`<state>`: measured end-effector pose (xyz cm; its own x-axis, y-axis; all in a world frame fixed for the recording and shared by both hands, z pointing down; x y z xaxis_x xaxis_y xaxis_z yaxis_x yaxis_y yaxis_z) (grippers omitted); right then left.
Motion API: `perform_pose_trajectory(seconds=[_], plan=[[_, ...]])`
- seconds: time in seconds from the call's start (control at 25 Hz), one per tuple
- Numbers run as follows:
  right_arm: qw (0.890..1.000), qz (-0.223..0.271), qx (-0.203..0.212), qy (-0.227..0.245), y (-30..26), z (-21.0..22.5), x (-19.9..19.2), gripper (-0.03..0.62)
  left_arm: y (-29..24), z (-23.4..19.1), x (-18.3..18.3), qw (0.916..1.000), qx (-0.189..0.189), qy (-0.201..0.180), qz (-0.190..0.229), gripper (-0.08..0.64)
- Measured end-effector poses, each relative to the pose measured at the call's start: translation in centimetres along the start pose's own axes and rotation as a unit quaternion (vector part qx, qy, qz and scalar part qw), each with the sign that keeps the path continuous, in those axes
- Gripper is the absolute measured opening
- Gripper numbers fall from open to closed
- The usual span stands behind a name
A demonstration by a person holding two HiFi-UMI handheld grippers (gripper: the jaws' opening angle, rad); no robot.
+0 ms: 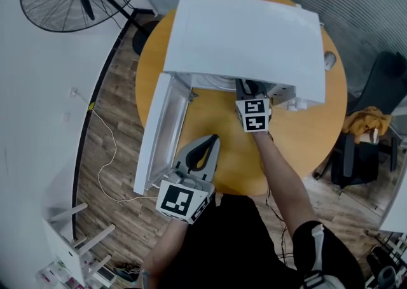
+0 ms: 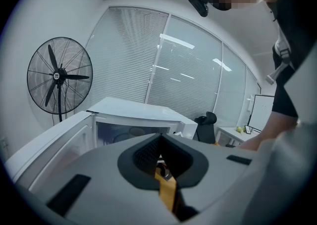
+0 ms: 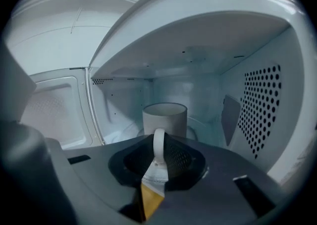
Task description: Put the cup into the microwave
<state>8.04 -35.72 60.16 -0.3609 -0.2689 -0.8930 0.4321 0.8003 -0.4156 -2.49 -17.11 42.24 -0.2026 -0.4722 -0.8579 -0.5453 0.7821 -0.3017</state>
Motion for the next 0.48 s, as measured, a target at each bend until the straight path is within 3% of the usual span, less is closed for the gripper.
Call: perform_pose_trajectory(seconds=[0.48], plan=[[1.0,-0.006,-0.006,0.012,-2.0,0.5,0.6,0.061,0.3,-0.8,0.0,0.9999,0.013,0.005,0.002,-0.005]])
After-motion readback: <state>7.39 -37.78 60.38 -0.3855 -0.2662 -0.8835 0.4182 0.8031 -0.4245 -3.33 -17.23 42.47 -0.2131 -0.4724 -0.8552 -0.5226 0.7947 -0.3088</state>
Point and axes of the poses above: the fingertips, and each gripper's own axes: y backward along the fingers, z to its right, x out of its top, the point moved 5 cm from there along y, backward along the fingers, and after that the axes turned 14 degrees about y, right-handed, at the moved point
